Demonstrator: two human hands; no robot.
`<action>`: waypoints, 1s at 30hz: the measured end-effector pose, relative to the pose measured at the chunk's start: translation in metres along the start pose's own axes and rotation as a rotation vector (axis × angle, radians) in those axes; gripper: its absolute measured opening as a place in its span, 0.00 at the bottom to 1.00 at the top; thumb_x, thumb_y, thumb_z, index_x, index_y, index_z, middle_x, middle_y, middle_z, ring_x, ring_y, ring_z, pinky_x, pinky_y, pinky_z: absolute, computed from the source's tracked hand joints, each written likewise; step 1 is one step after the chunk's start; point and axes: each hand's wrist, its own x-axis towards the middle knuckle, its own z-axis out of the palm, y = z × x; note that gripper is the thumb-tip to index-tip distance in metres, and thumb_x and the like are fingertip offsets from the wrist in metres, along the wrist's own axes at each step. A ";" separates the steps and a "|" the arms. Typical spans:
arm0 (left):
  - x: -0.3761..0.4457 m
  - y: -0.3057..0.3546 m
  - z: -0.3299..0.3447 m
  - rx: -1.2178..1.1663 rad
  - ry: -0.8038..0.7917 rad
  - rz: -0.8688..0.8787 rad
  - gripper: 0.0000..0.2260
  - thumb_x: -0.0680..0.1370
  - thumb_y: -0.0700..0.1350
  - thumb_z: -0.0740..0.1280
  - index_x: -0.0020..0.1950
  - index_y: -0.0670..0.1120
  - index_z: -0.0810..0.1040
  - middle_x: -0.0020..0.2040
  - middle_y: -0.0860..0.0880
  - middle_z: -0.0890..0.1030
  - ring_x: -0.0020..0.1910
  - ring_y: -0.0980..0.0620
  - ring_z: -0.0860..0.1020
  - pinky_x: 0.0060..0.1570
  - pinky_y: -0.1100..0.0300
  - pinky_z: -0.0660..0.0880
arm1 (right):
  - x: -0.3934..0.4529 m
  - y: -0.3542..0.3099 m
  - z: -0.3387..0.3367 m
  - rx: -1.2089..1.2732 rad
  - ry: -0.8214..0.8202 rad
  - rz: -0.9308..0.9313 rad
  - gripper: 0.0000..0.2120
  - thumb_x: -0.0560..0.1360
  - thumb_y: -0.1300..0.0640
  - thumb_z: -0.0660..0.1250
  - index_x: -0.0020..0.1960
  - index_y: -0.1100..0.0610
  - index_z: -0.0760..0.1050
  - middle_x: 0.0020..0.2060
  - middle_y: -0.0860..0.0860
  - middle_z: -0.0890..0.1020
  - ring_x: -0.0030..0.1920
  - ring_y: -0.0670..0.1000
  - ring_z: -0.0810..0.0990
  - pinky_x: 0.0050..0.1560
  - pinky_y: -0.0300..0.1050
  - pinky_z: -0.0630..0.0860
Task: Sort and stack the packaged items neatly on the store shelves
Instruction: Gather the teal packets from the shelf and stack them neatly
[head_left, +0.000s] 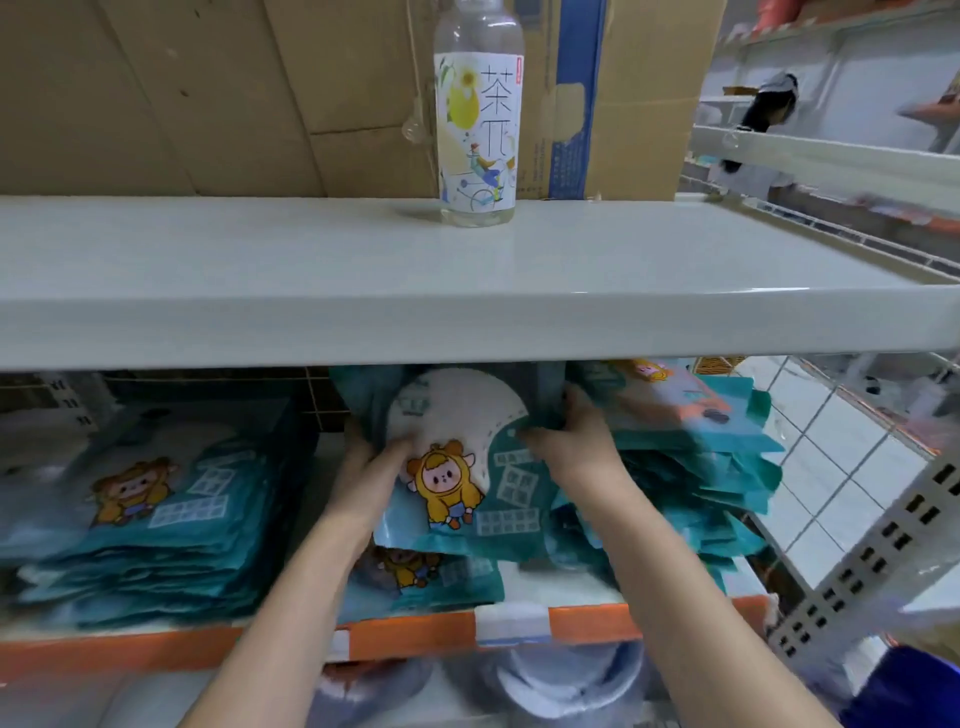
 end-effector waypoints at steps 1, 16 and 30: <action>-0.001 -0.006 -0.010 0.018 0.029 0.003 0.29 0.74 0.47 0.71 0.73 0.45 0.65 0.66 0.47 0.73 0.58 0.50 0.72 0.54 0.59 0.71 | -0.002 0.005 0.013 0.059 -0.036 0.037 0.19 0.73 0.67 0.67 0.60 0.53 0.70 0.48 0.49 0.80 0.47 0.49 0.79 0.40 0.39 0.74; -0.009 -0.080 -0.040 0.124 -0.049 0.039 0.35 0.74 0.44 0.72 0.76 0.49 0.58 0.67 0.53 0.69 0.63 0.57 0.67 0.62 0.63 0.61 | -0.026 0.074 0.070 0.114 -0.094 0.096 0.26 0.75 0.67 0.64 0.64 0.44 0.61 0.52 0.40 0.76 0.53 0.39 0.76 0.46 0.28 0.73; 0.030 -0.102 -0.037 0.254 0.030 -0.269 0.39 0.74 0.49 0.72 0.77 0.42 0.55 0.73 0.39 0.66 0.69 0.40 0.68 0.67 0.46 0.66 | -0.005 0.099 0.087 -0.426 -0.137 0.200 0.20 0.78 0.54 0.62 0.68 0.56 0.67 0.62 0.54 0.76 0.56 0.52 0.75 0.56 0.44 0.72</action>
